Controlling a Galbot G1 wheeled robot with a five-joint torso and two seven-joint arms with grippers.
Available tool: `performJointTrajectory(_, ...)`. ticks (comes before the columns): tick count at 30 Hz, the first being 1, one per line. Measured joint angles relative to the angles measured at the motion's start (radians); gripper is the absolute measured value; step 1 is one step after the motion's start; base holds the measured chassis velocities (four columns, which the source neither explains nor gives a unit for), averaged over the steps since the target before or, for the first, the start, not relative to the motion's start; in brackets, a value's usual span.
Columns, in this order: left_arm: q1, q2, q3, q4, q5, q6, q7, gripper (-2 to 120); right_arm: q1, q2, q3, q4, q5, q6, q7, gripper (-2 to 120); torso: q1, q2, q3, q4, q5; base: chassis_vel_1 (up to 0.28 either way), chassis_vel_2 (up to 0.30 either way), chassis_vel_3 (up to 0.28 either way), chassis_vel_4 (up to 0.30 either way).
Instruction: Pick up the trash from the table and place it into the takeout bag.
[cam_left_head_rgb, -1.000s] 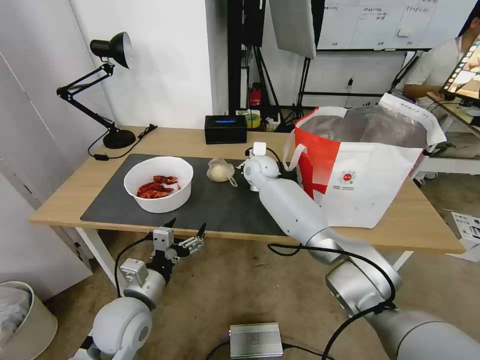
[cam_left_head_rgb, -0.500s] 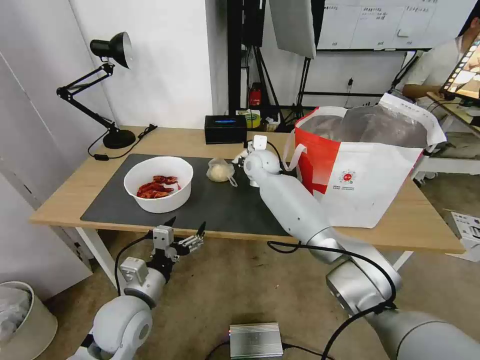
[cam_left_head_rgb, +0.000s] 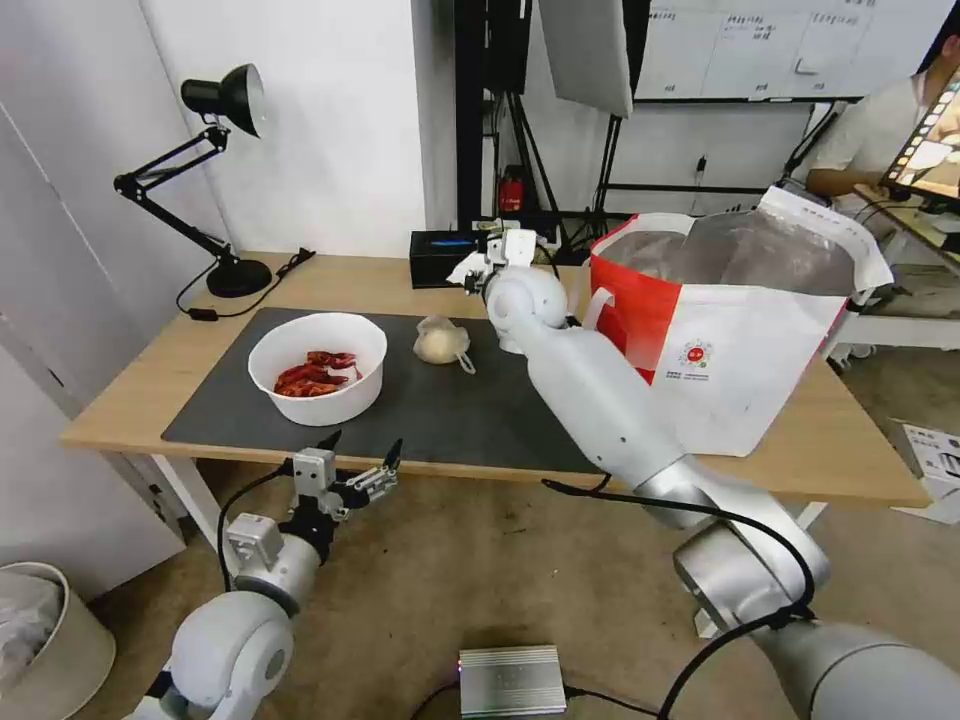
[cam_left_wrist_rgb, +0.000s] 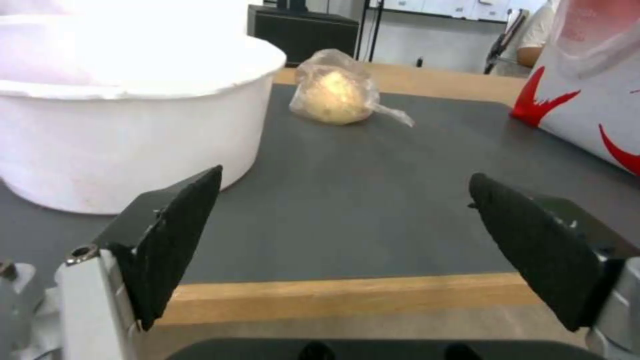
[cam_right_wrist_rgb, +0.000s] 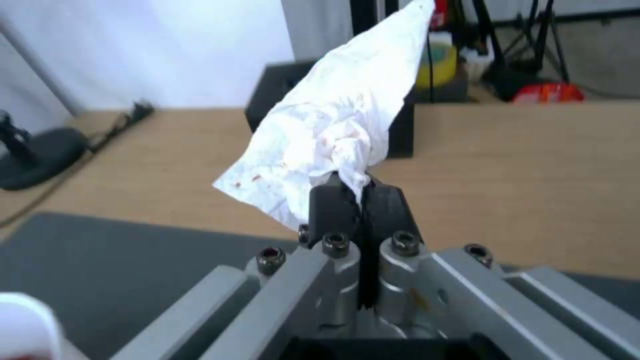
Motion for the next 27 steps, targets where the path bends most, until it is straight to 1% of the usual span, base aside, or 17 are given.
performJointTrajectory(1, 0.006, -0.001, -0.007, -0.004, 0.0, 0.0, 0.0, 100, 0.002, -0.009, 0.0, 0.026, 0.011, -0.004, 0.01, 0, 0.0, 0.0, 0.0, 0.0, 0.0, 0.0, 0.0, 0.0, 0.0)
performJointTrajectory(2, 0.006, -0.001, -0.007, -0.004, 0.0, 0.0, 0.0, 100, 0.002, -0.009, 0.0, 0.026, 0.011, -0.004, 0.01, 0, 0.0, 0.0, 0.0, 0.0, 0.0, 0.0, 0.0, 0.0, 0.0)
performJointTrajectory(4, 0.027, -0.004, -0.026, -0.017, -0.001, 0.0, 0.0, 100, 0.013, -0.029, -0.001, 0.087, 0.041, -0.015, 0.044, 0, 0.0, 0.0, 0.0, 0.0001, 0.0, 0.0, 0.0, 0.0, 0.0)
performJointTrajectory(5, 0.027, -0.004, -0.026, -0.017, -0.001, 0.0, 0.0, 100, 0.013, -0.029, -0.001, 0.087, 0.041, -0.015, 0.044, 0, 0.0, 0.0, 0.0, 0.0001, 0.0, 0.0, 0.0, 0.0, 0.0)
performJointTrajectory(8, 0.079, -0.022, -0.072, -0.049, 0.009, -0.009, 0.001, 100, 0.039, -0.062, -0.016, 0.195, 0.098, -0.039, 0.129, 0, 0.0, 0.0, 0.0, 0.0001, 0.0, 0.0, 0.0, 0.0, 0.0)
performJointTrajectory(9, 0.079, -0.022, -0.072, -0.049, 0.009, -0.009, 0.001, 100, 0.039, -0.062, -0.016, 0.195, 0.098, -0.039, 0.129, 0, 0.0, 0.0, 0.0, 0.0001, 0.0, 0.0, 0.0, 0.0, 0.0)
performJointTrajectory(11, 0.104, -0.037, -0.094, -0.066, 0.017, -0.012, 0.002, 100, 0.051, -0.077, -0.029, 0.234, 0.123, -0.049, 0.167, 0, 0.0, 0.0, 0.0, 0.0, 0.0, 0.0, 0.0, 0.0, 0.0)
performJointTrajectory(13, 0.131, -0.055, -0.116, -0.086, 0.029, -0.014, 0.003, 100, 0.055, -0.107, -0.046, 0.285, 0.139, -0.055, 0.194, 0, 0.0, 0.0, 0.0, 0.0007, 0.0, 0.0, 0.0, 0.0, 0.0)
performJointTrajectory(14, 0.131, -0.055, -0.116, -0.086, 0.029, -0.014, 0.003, 100, 0.055, -0.107, -0.046, 0.285, 0.139, -0.055, 0.194, 0, 0.0, 0.0, 0.0, 0.0007, 0.0, 0.0, 0.0, 0.0, 0.0)
performJointTrajectory(17, 0.146, -0.064, -0.12, -0.098, 0.04, -0.014, 0.005, 100, 0.039, -0.178, -0.043, 0.375, 0.171, -0.059, 0.23, 0, 0.0, 0.0, 0.0, 0.0001, -0.0001, 0.0, 0.0, 0.0, 0.0)
performJointTrajectory(18, 0.146, -0.064, -0.12, -0.098, 0.04, -0.014, 0.005, 100, 0.039, -0.178, -0.043, 0.375, 0.171, -0.059, 0.23, 0, 0.0, 0.0, 0.0, 0.0001, -0.0001, 0.0, 0.0, 0.0, 0.0)
performJointTrajectory(21, 0.152, -0.065, -0.124, -0.102, 0.043, -0.014, 0.006, 100, 0.011, -0.243, -0.017, 0.451, 0.184, -0.063, 0.242, 0, 0.0, 0.0, 0.0, -0.0002, 0.0002, 0.0, 0.0, 0.0, 0.0)
performJointTrajectory(22, 0.152, -0.065, -0.124, -0.102, 0.043, -0.014, 0.006, 100, 0.011, -0.243, -0.017, 0.451, 0.184, -0.063, 0.242, 0, 0.0, 0.0, 0.0, -0.0002, 0.0002, 0.0, 0.0, 0.0, 0.0)
performJointTrajectory(25, 0.156, -0.067, -0.125, -0.106, 0.049, -0.014, 0.006, 100, -0.033, -0.314, 0.023, 0.537, 0.205, -0.065, 0.254, 0, 0.0, 0.0, 0.0, 0.0001, 0.0001, 0.0, 0.0, 0.0, 0.0)
performJointTrajectory(26, 0.156, -0.067, -0.125, -0.106, 0.049, -0.014, 0.006, 100, -0.033, -0.314, 0.023, 0.537, 0.205, -0.065, 0.254, 0, 0.0, 0.0, 0.0, 0.0001, 0.0001, 0.0, 0.0, 0.0, 0.0)
performJointTrajectory(27, 0.157, -0.07, -0.123, -0.108, 0.054, -0.014, 0.006, 100, -0.049, -0.339, 0.037, 0.562, 0.214, -0.065, 0.259, 0, 0.0, 0.0, 0.0, 0.0001, 0.0002, 0.0, 0.0, 0.0, 0.0)
